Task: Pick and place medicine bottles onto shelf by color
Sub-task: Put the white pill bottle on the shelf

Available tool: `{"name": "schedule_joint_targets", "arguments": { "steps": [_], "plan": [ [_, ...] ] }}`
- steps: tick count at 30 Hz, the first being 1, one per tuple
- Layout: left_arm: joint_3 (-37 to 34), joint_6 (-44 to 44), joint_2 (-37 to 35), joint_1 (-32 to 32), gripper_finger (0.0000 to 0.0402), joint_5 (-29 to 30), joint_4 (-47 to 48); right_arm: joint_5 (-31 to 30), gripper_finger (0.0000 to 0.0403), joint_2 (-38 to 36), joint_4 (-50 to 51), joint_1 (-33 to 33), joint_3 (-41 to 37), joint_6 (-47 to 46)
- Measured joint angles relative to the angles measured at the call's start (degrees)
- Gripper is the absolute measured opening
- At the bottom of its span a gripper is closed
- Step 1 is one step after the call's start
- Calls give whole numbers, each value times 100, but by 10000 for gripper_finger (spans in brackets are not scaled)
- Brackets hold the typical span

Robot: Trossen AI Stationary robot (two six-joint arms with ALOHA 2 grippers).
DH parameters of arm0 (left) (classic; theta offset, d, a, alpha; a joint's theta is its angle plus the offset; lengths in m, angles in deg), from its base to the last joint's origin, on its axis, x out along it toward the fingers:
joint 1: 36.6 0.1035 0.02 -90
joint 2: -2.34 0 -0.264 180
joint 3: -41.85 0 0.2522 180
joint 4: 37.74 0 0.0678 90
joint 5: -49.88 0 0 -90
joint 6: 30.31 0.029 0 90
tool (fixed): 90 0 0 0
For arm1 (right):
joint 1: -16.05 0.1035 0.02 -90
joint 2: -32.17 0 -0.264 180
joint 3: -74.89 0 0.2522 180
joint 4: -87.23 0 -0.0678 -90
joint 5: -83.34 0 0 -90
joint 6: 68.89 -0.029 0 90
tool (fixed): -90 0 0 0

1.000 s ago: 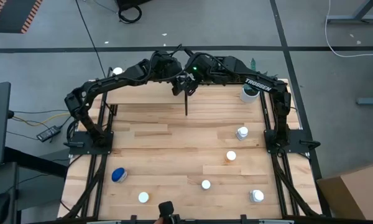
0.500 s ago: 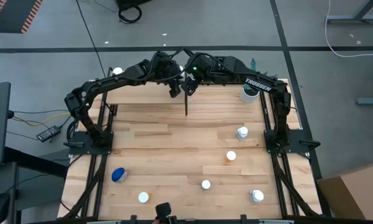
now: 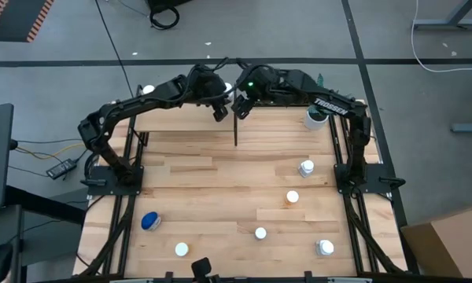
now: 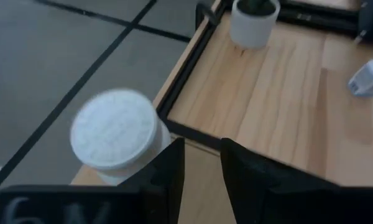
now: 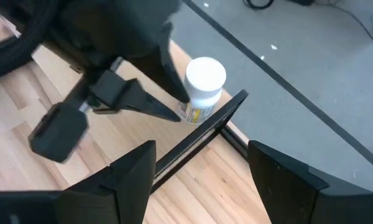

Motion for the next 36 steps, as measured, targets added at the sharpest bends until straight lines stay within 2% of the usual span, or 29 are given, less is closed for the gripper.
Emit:
{"name": "schedule_joint_targets", "arguments": {
  "steps": [4,9,14,17,21,29,36],
  "plan": [
    [2,-39,-183,-3,111,-22,-124,-213,261,-295,-41,-16,15,127],
    [38,-119,-260,13,110,-370,-295,-401,261,-567,283,-92,17,227],
    [59,-111,-240,-92,115,-375,-1393,-418,261,-739,636,-66,17,117],
    [63,500,-163,-236,128,-56,-1939,-411,261,-829,776,5,17,128],
    [59,1474,-6,-337,161,381,-1827,-409,261,-967,800,53,17,222],
    [59,1297,29,-346,237,1654,-1574,-383,261,-1120,824,76,16,431],
    [57,728,235,-331,263,1755,-1379,-385,261,-1122,774,13,15,600]
  ]
}}
